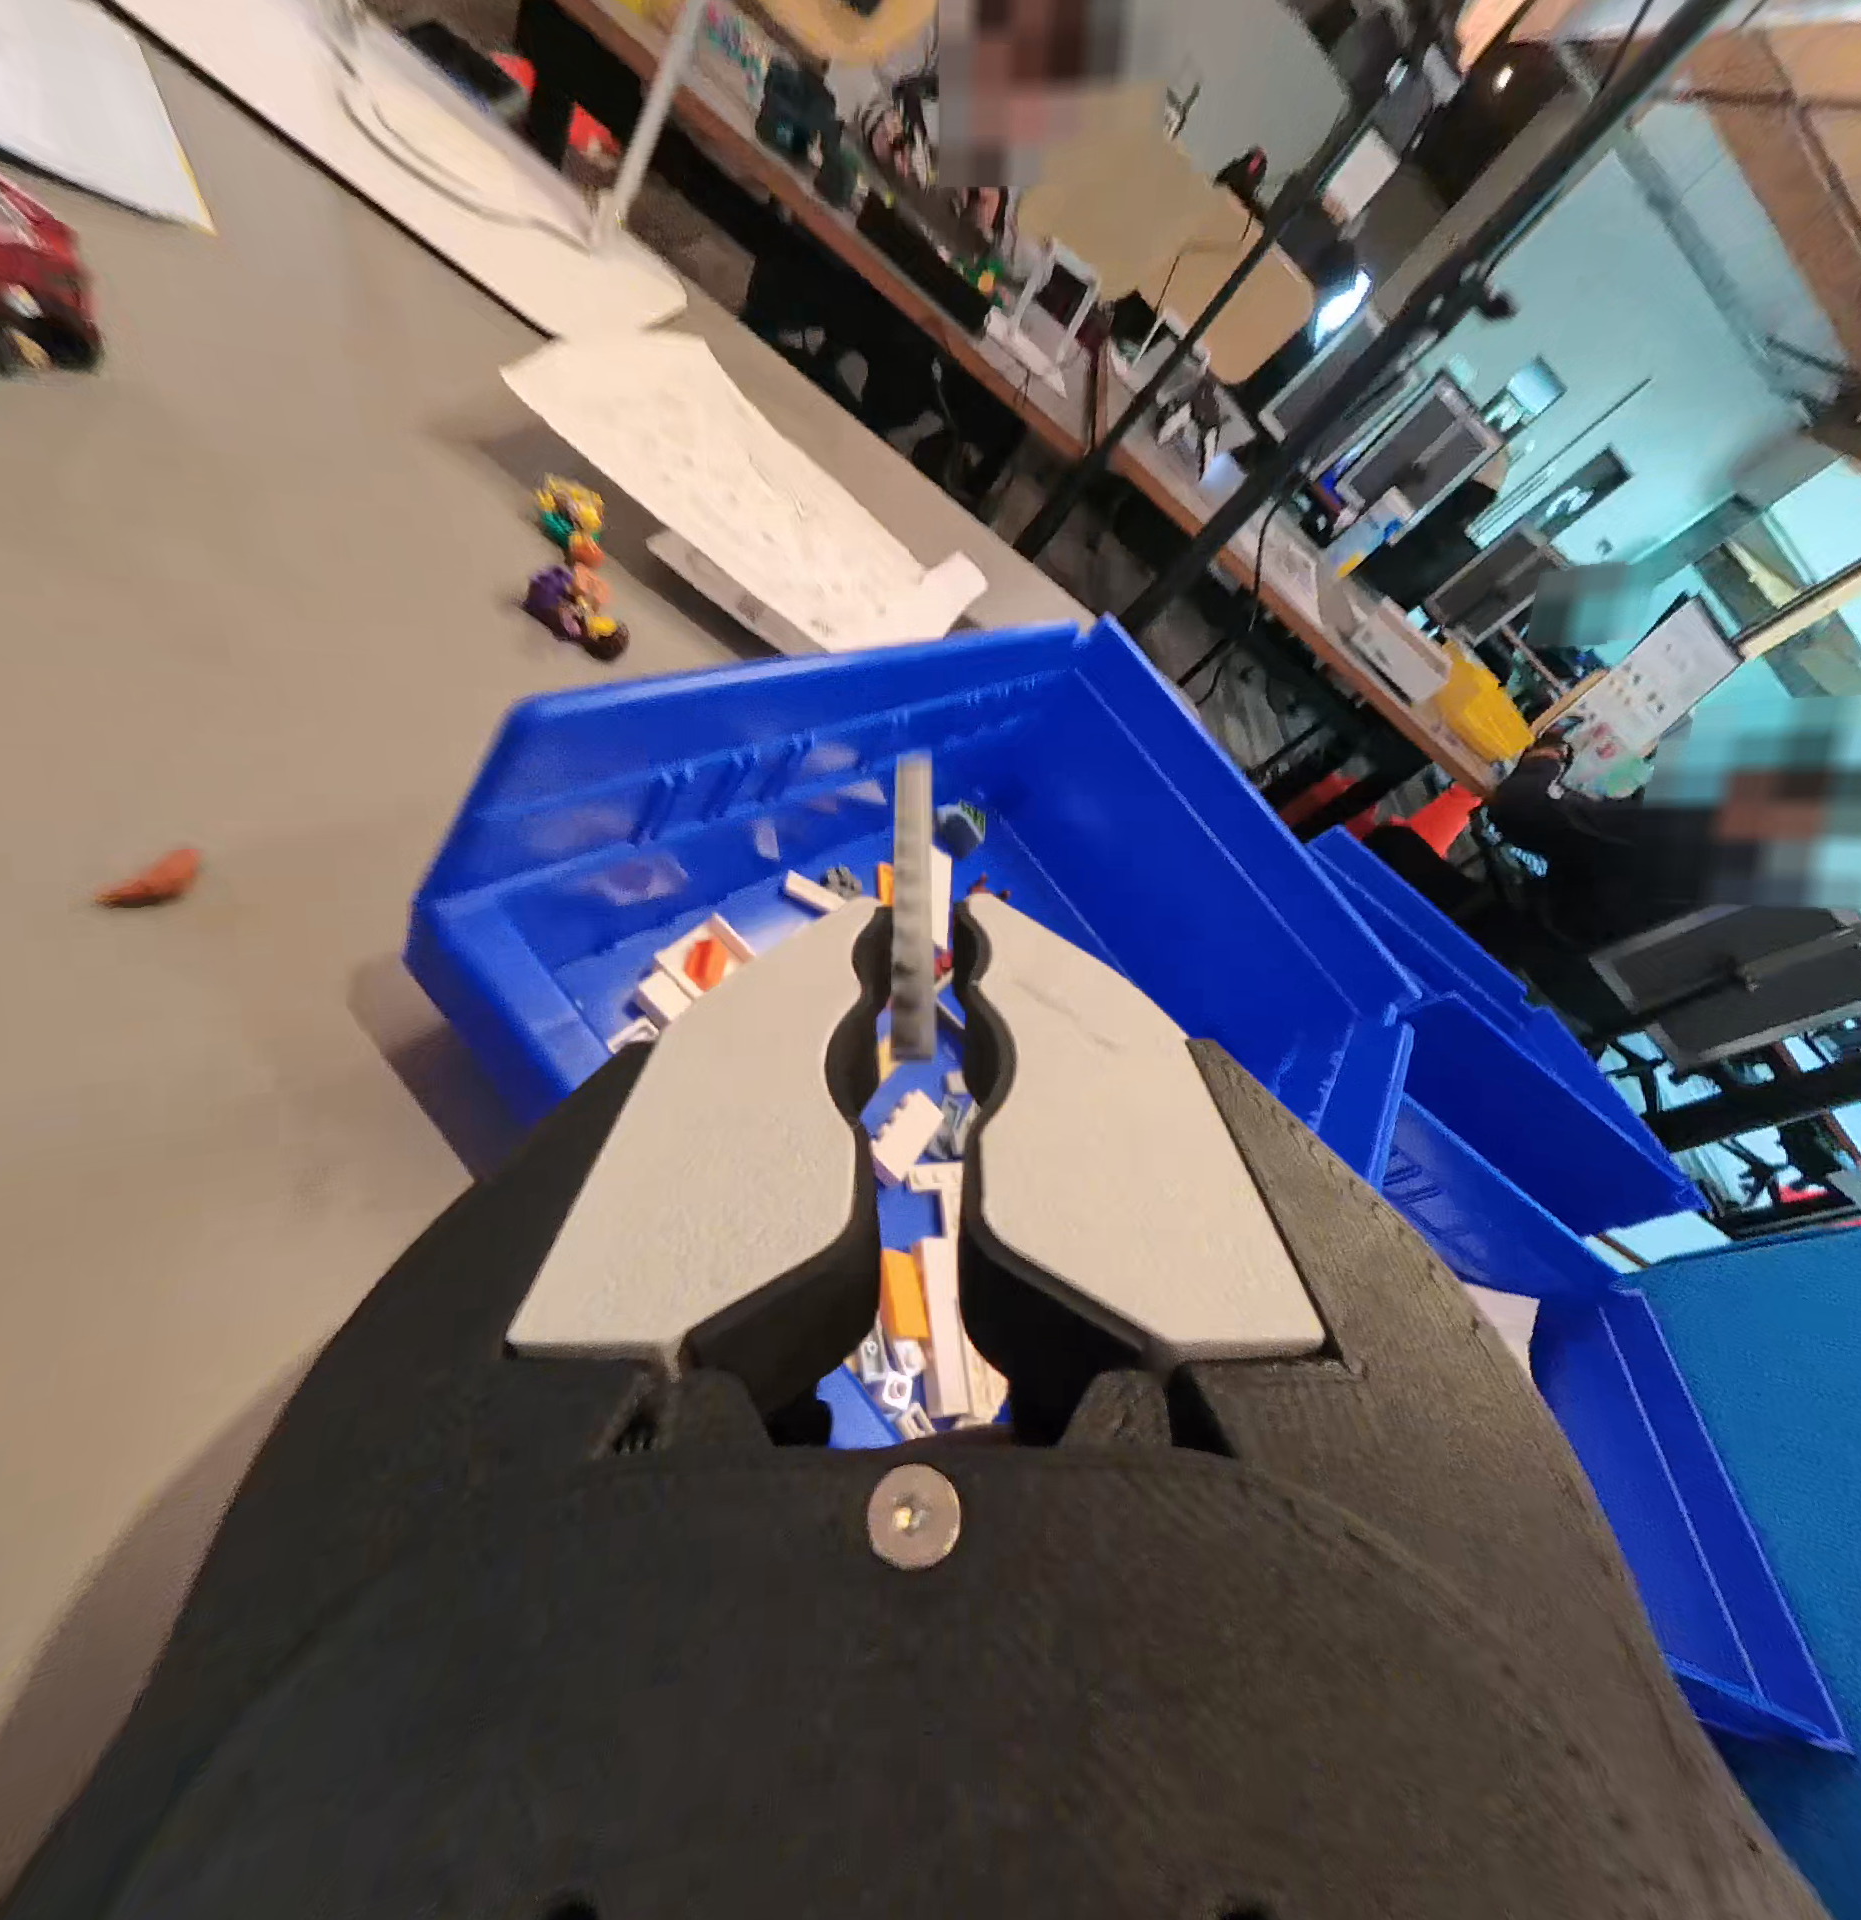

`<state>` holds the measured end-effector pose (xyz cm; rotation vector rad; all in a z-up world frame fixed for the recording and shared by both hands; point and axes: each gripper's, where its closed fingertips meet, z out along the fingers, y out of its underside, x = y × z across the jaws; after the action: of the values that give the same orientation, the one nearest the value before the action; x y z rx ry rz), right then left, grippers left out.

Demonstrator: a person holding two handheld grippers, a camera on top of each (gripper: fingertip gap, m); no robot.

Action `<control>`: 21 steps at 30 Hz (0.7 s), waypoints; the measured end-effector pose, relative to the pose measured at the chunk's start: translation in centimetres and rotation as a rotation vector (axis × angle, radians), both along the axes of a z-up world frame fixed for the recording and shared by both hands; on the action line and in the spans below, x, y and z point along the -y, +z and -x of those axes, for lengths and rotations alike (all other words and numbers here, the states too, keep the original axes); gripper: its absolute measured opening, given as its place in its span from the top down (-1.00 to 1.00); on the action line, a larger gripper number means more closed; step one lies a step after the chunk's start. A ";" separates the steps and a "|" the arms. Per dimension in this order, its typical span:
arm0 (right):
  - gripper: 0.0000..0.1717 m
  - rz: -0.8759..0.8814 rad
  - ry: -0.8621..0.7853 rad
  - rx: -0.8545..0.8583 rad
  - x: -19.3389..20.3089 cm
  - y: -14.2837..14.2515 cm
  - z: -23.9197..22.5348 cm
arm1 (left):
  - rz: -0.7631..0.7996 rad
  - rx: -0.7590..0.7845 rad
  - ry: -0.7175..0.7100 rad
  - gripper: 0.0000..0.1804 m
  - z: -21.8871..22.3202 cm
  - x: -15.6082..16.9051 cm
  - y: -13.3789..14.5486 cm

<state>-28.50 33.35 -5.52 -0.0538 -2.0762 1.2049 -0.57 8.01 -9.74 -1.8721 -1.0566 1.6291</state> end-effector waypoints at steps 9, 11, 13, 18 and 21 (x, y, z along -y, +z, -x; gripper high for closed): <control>0.75 -0.034 0.343 0.170 3.9 -2.0 -7.9 | -0.014 0.038 0.021 0.67 -0.2 0.8 -0.9; 0.74 -0.050 0.454 0.224 5.9 -2.8 -11.1 | -0.022 0.075 0.013 0.69 -0.1 0.8 -1.7; 0.74 -0.067 0.545 0.269 7.9 -3.7 -13.8 | -0.027 0.112 0.010 0.70 -0.1 0.7 -2.4; 0.73 -0.087 0.684 0.336 12.5 -4.8 -17.7 | -0.075 0.172 0.027 0.68 -0.5 1.2 -3.4; 0.73 -0.077 0.713 0.388 14.6 -5.0 -18.0 | -0.128 0.202 0.057 0.64 -1.3 2.4 -3.7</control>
<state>-10.52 18.75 -10.52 0.5757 -2.5865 1.6176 0.73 5.57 -13.46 -1.9674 -1.2759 1.3880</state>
